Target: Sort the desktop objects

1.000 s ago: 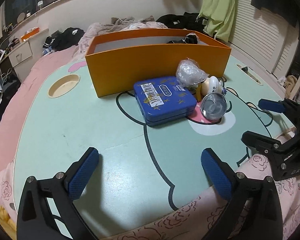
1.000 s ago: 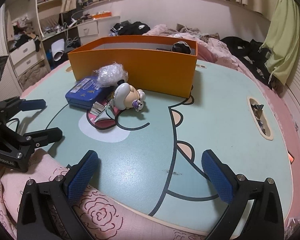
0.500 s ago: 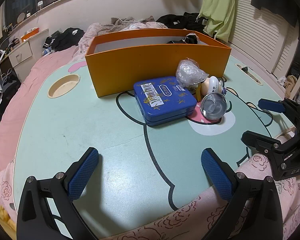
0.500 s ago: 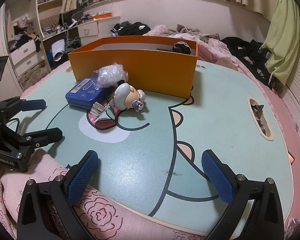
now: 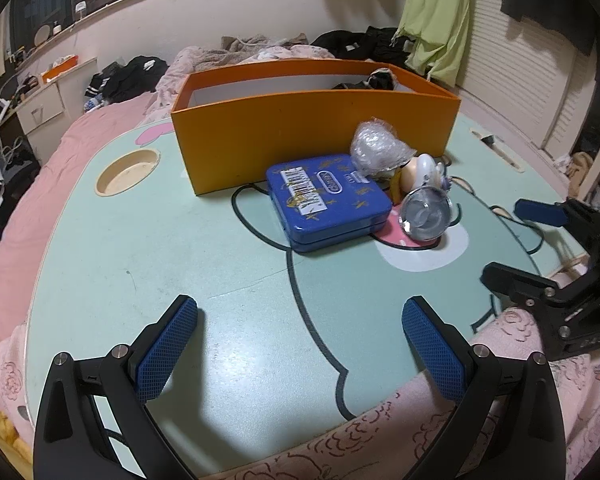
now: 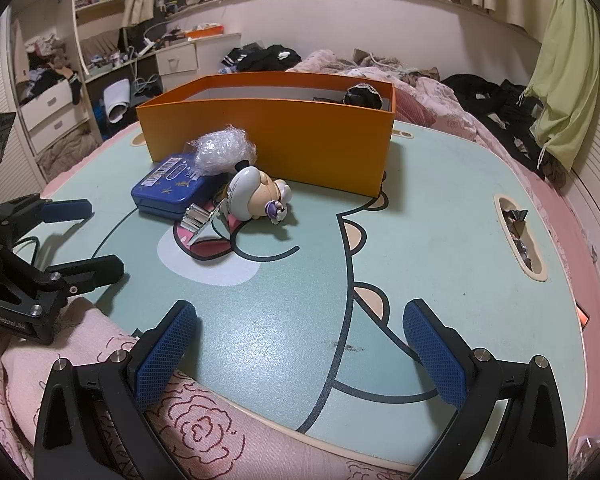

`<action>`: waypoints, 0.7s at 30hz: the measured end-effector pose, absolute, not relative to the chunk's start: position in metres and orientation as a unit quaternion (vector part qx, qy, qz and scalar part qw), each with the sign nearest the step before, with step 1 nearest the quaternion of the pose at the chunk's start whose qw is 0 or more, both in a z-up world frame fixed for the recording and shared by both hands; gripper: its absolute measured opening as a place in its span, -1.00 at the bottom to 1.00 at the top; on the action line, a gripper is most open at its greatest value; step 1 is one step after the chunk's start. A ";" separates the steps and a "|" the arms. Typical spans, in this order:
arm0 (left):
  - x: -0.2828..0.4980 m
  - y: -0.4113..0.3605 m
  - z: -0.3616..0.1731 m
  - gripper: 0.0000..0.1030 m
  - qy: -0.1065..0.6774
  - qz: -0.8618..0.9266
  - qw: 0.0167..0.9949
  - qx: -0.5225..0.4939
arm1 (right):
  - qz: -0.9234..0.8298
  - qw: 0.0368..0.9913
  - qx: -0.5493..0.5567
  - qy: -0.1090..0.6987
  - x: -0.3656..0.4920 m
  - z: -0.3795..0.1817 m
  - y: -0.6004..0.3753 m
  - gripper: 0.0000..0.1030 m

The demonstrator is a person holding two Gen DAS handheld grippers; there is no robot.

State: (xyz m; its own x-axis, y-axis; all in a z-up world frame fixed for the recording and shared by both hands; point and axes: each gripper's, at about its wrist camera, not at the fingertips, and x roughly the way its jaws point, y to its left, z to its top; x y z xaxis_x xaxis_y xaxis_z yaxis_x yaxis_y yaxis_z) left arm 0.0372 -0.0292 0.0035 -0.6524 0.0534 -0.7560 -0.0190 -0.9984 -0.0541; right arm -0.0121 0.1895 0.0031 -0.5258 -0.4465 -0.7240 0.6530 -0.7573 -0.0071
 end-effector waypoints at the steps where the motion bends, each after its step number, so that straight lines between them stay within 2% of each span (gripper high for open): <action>1: 0.039 -0.030 0.006 0.95 -0.025 0.911 0.026 -0.410 | -0.862 0.319 0.368 0.140 -0.012 0.003 0.189 1.00; 2: 0.043 -0.030 0.011 0.90 -0.024 0.916 0.027 -0.400 | -0.862 0.319 0.368 0.141 -0.012 0.003 0.189 1.00; 4: 0.046 -0.027 0.021 0.57 -0.017 0.923 0.032 -0.383 | -0.862 0.319 0.368 0.140 -0.012 0.003 0.190 1.00; 6: 0.043 -0.025 0.031 0.40 -0.021 0.926 0.051 -0.374 | -0.862 0.319 0.368 0.141 -0.012 0.003 0.190 1.00; 10: 0.022 -0.010 0.057 0.24 -0.013 0.934 0.086 -0.348 | -0.862 0.319 0.368 0.140 -0.012 0.003 0.190 1.00; 15: -0.026 0.010 0.058 0.20 0.014 0.926 0.096 -0.365 | -0.862 0.319 0.368 0.140 -0.011 0.003 0.190 1.00; 19: -0.056 0.016 0.041 -0.29 0.021 0.912 0.083 -0.402 | -0.862 0.319 0.367 0.140 -0.011 0.002 0.190 1.00; 21: -0.058 0.013 0.037 -0.32 0.012 0.910 0.086 -0.405 | -0.862 0.319 0.367 0.140 -0.011 0.002 0.190 1.00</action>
